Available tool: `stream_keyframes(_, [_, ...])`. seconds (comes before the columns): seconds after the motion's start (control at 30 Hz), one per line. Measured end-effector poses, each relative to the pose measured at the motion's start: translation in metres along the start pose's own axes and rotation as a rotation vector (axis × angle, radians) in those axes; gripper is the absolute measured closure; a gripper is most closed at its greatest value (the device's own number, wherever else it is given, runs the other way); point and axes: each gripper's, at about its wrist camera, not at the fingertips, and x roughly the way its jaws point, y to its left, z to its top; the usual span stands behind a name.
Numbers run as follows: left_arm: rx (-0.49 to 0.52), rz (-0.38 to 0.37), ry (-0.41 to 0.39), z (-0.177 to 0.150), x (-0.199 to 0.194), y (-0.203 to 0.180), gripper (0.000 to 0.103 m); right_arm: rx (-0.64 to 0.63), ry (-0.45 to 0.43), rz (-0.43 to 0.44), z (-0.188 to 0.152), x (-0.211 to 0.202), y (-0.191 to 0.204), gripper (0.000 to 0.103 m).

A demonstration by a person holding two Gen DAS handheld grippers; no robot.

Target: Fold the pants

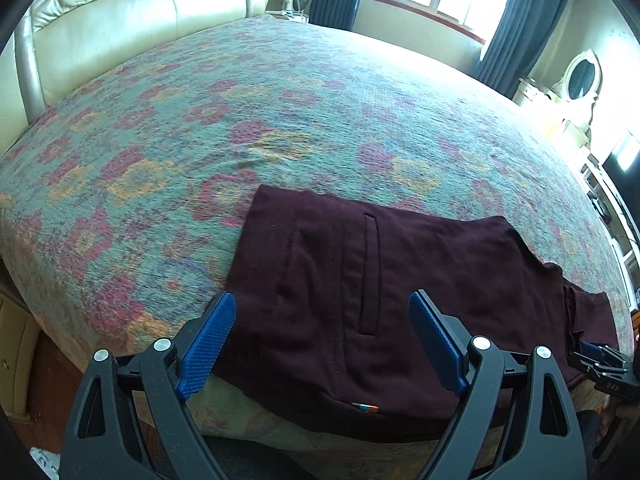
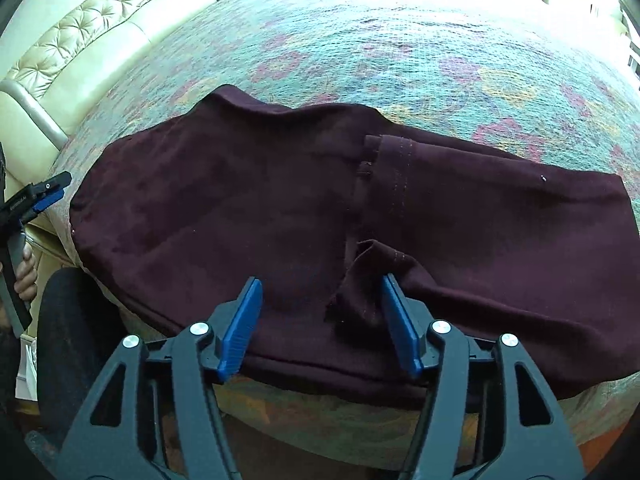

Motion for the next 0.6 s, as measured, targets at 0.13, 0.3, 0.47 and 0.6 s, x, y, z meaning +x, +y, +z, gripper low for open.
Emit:
stream_keyframes(0.13, [-0.068,0.035,0.022,0.004,0.008,0.035,0.016,-0.048,-0.006,-0.054,0.000,-0.003,0.013,0.028])
stream_keyframes(0.3, [-0.164,-0.028,0.070,0.003,0.017,0.078,0.016,-0.023,-0.046,-0.054,0.004,-0.015,0.016,0.023])
stream_keyframes(0.47, [-0.186,-0.161,0.147,0.000,0.035,0.091,0.016,-0.032,-0.068,-0.074,0.007,-0.022,0.023,0.023])
stream_keyframes(0.6, [-0.175,-0.262,0.176,0.002,0.044,0.086,0.017,-0.032,-0.067,-0.071,0.007,-0.021,0.026,0.022])
